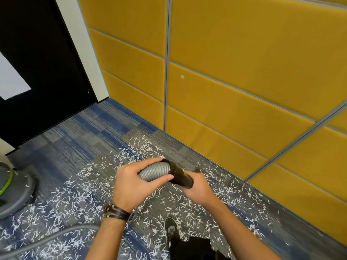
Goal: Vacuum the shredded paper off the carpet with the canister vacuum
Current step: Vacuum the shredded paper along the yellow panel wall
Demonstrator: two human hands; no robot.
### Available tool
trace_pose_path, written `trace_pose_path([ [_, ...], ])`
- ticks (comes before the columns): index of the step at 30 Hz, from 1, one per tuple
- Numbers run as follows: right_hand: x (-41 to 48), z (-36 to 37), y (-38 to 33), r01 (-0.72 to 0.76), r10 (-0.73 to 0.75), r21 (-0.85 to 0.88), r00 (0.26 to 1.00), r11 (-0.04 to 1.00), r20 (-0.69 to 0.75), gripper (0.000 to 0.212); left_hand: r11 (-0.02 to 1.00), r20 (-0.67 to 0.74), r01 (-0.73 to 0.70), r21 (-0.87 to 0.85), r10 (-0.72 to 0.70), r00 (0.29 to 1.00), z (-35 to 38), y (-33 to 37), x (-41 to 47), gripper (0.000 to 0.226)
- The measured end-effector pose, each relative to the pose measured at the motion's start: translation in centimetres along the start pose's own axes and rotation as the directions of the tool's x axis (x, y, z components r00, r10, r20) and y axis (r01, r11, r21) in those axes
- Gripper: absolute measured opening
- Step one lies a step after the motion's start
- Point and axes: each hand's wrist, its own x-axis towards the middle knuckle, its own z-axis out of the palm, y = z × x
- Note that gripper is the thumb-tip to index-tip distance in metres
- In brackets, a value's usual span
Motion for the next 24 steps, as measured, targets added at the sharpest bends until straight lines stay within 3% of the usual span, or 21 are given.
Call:
trace_pose_path([
  [4, 1.1, -0.9, 0.1, 0.019, -0.02, -0.032, 1.0, 0.999, -0.018, 0.018, 1.0, -0.007, -0.009, 0.028, 0.009, 1.0, 0.5, -0.1, 0.2, 0.059],
  [10, 1.7, -1.5, 1.5, 0.001, 0.002, -0.05, 0.998, 0.999, 0.069, 0.019, 0.997, 0.064, 0.051, 0.064, -0.055, 0.996, 2.5, -0.8, 0.0, 0.064],
  [18, -1.1, -0.3, 2.2, 0.015, -0.015, 0.021, 1.0, 1.0, -0.011, 0.015, 1.0, 0.1, 0.017, 0.013, -0.019, 0.995, 2.0, -0.1, -0.3, 0.058],
  [24, 0.2, -1.6, 1.7, 0.009, -0.009, -0.004, 1.0, 1.0, -0.02, 0.019, 1.0, 0.036, -0.002, -0.003, 0.002, 0.999, 1.9, 0.6, 0.3, 0.056],
])
